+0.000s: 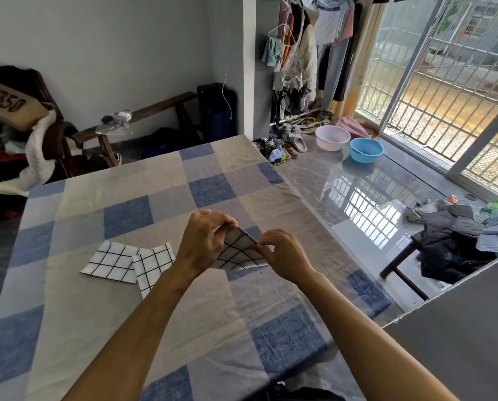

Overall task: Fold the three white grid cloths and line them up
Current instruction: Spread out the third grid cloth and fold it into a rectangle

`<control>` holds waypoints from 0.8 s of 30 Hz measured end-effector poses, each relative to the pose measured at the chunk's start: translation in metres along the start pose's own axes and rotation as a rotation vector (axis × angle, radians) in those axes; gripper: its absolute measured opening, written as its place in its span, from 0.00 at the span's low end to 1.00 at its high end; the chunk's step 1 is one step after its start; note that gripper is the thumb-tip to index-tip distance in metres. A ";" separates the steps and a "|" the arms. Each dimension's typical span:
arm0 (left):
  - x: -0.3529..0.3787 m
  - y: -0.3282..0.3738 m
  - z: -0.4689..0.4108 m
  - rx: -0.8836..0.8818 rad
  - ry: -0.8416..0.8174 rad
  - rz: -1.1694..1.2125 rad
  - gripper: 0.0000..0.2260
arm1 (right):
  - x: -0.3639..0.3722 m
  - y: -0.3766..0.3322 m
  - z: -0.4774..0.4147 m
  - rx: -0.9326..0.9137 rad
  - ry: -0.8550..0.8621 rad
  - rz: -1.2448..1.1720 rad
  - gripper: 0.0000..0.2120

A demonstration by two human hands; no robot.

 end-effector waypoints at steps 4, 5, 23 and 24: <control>0.002 -0.005 0.005 -0.014 -0.002 -0.015 0.04 | 0.000 0.018 0.010 0.035 0.012 0.013 0.08; 0.003 -0.005 0.006 -0.020 0.002 -0.014 0.05 | -0.001 0.021 0.012 0.038 0.005 0.025 0.08; 0.041 0.012 0.013 0.107 -0.194 -0.022 0.04 | -0.028 -0.015 -0.005 -0.138 0.172 0.008 0.08; 0.040 0.012 0.014 0.124 -0.190 -0.031 0.03 | -0.027 -0.013 -0.002 -0.129 0.182 0.013 0.08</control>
Point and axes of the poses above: each hand's wrist, its own z-axis away from the middle knuckle, its own x-axis out of the palm, y = z × x, the point moved 4 cm from there along -z, towards the middle knuckle, and after that the axes turned 11 degrees about y, right-handed, at the moved point
